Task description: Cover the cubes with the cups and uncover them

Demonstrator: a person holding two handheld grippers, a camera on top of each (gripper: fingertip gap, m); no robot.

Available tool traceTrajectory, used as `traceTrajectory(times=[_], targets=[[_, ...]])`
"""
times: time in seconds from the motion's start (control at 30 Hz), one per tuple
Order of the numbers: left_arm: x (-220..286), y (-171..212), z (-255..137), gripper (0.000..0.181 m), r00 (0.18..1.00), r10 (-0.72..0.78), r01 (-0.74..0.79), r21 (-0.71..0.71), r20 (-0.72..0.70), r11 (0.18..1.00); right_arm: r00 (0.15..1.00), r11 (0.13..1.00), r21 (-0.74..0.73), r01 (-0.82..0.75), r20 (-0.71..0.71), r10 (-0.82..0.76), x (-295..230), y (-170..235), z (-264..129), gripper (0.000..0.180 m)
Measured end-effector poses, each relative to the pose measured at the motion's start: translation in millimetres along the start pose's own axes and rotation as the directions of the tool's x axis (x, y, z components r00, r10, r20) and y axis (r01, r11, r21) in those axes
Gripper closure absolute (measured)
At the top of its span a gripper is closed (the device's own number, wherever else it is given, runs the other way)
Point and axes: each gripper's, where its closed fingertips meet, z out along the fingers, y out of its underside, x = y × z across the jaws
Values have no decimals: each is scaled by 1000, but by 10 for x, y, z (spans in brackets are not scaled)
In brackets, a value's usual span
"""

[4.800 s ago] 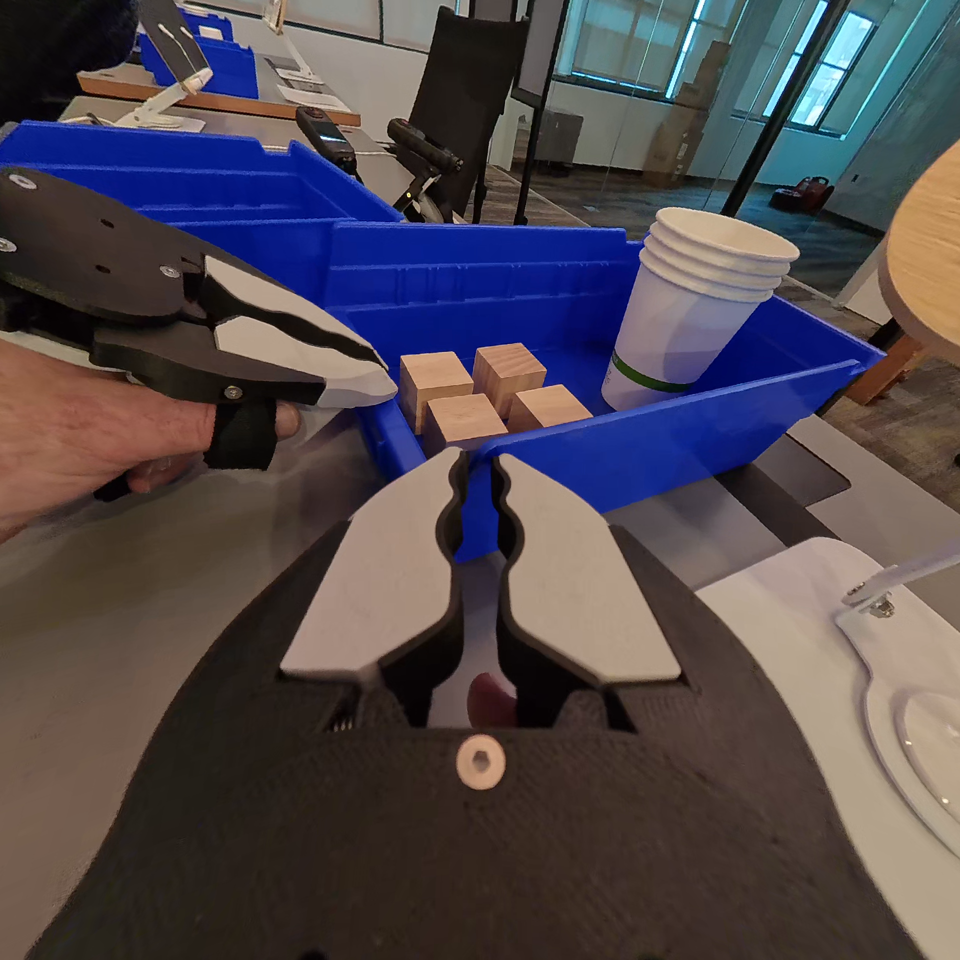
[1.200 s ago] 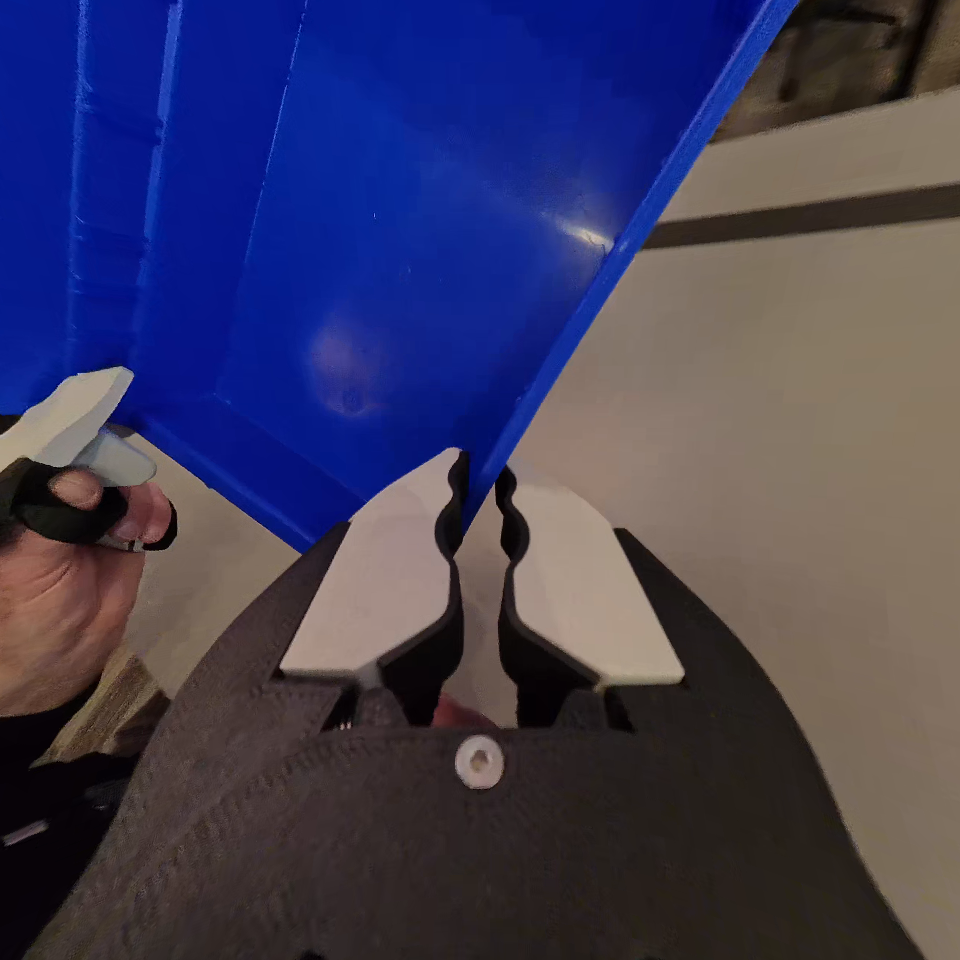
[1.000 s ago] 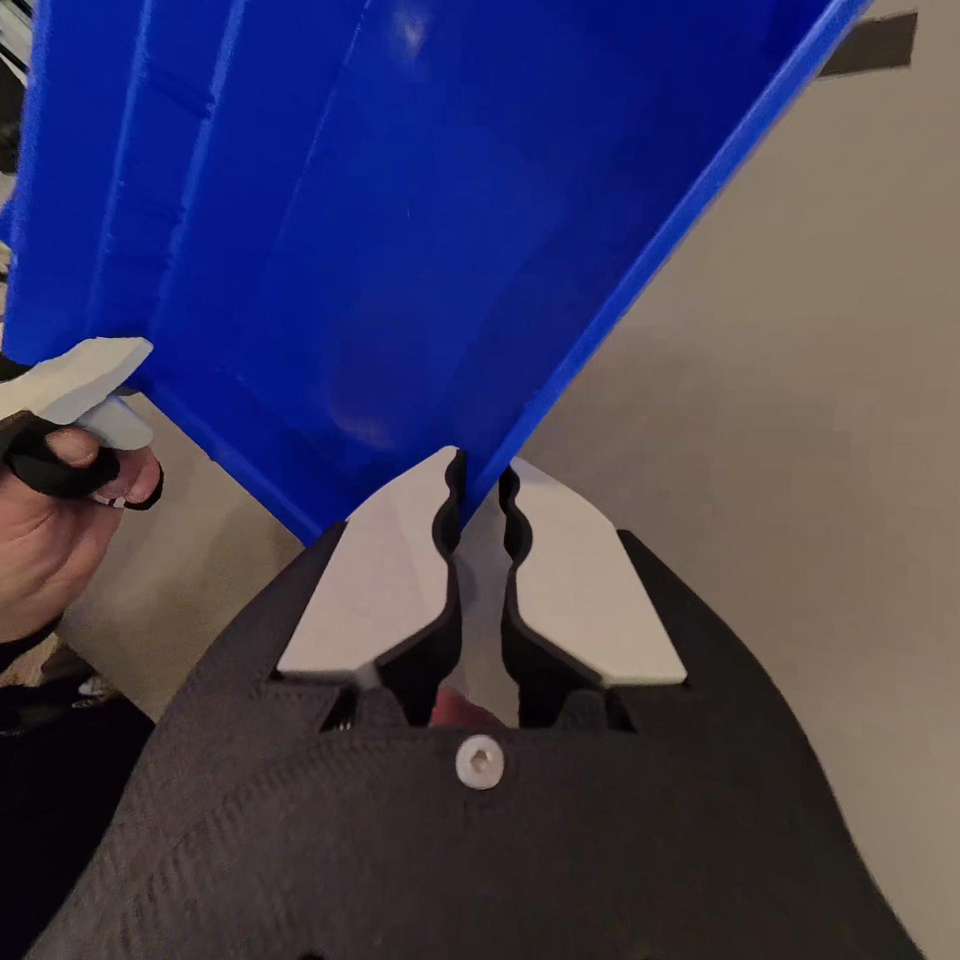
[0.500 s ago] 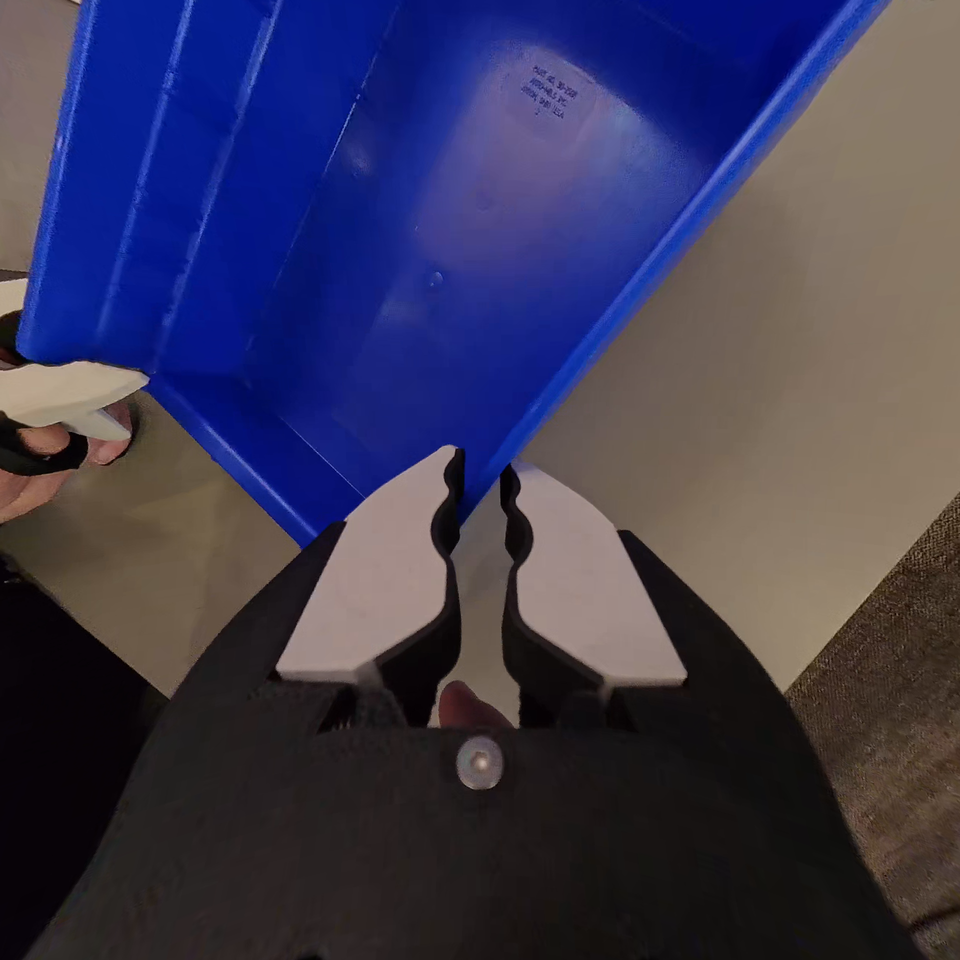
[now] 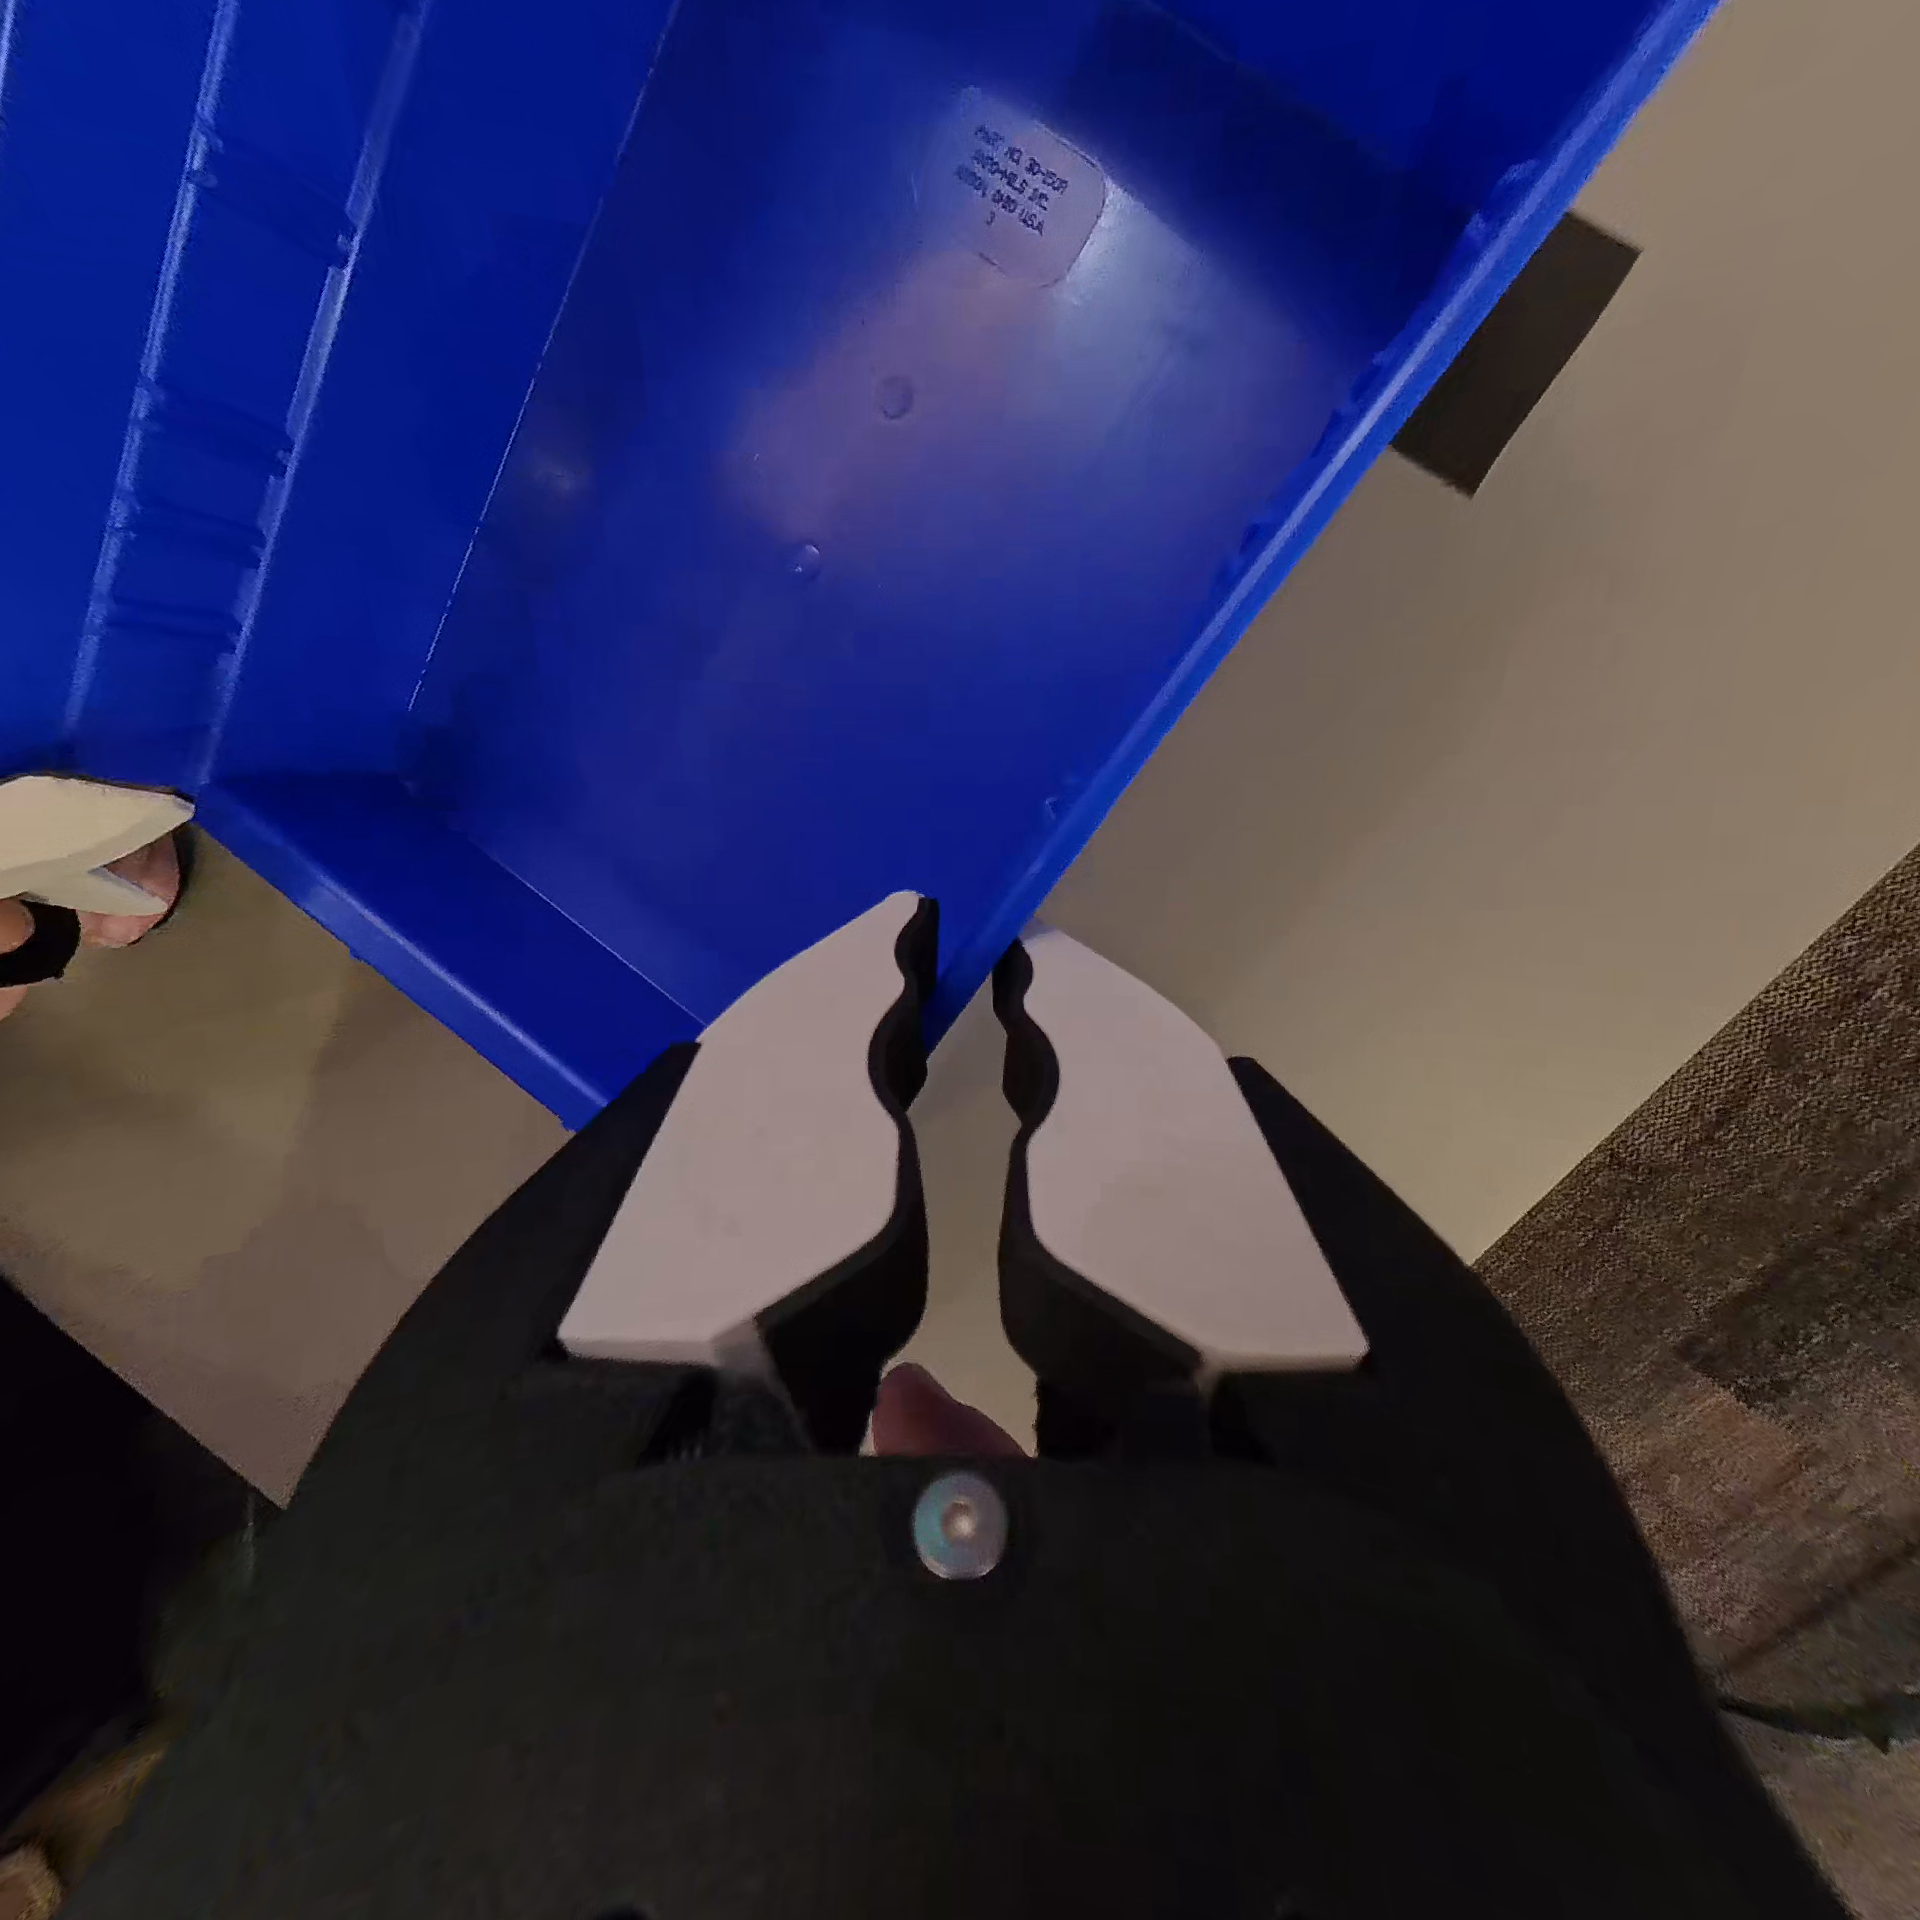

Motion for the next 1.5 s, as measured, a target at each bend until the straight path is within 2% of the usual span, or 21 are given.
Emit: traceTrajectory(times=[0.27, 0.37, 0.53, 0.7, 0.8, 0.97, 1.1, 1.23, 1.4, 1.43, 1.5], targets=[[-69, -65, 61, 144, 1000, -7, 8, 13, -14, 1000, 1000, 1000, 9, 7, 3, -7, 78, -120, 17, 169], [-96, -119, -100, 147, 999, -18, 20, 56, -46, 998, 1000, 993, 117, 7, -6, -6, 57, -137, -105, 161], [-129, -181, -557, 142, 997, 68, -63, 100, -44, 993, 991, 940, 336, 58, -131, -14, -126, -57, -609, 139], [-296, -45, -1128, 146, 994, 112, -112, 90, 11, 990, 963, 895, 392, 213, -239, -124, -872, 284, -683, 139], [-537, 63, -1591, 146, 980, 167, -174, 61, 111, 983, 952, 857, 435, 277, -246, -183, -1342, 458, -589, 138], [-976, 177, -2492, 146, 924, 246, -264, 24, 292, 964, 957, 824, 496, 275, -224, -185, -1817, 819, -416, 136], [-1153, 308, -3083, 146, 869, 298, -328, 11, 395, 944, 965, 776, 587, 229, -239, -103, -1893, 1200, -540, 136], [-1217, 504, -3353, 148, 841, 334, -372, 5, 425, 928, 962, 680, 715, 164, -269, 50, -1775, 1626, -888, 124], [-1216, 582, -3440, 149, 815, 376, -421, 5, 442, 907, 961, 565, 823, 62, -201, 188, -1675, 2222, -1335, 125], [-1209, 593, -3435, 149, 812, 383, -427, -1, 440, 904, 955, 586, 809, 49, -209, 209, -1631, 2370, -1333, 128], [-1181, 603, -3429, 149, 797, 413, -456, -11, 441, 890, 919, 683, 729, 46, -299, 257, -1462, 2706, -1226, 129]])
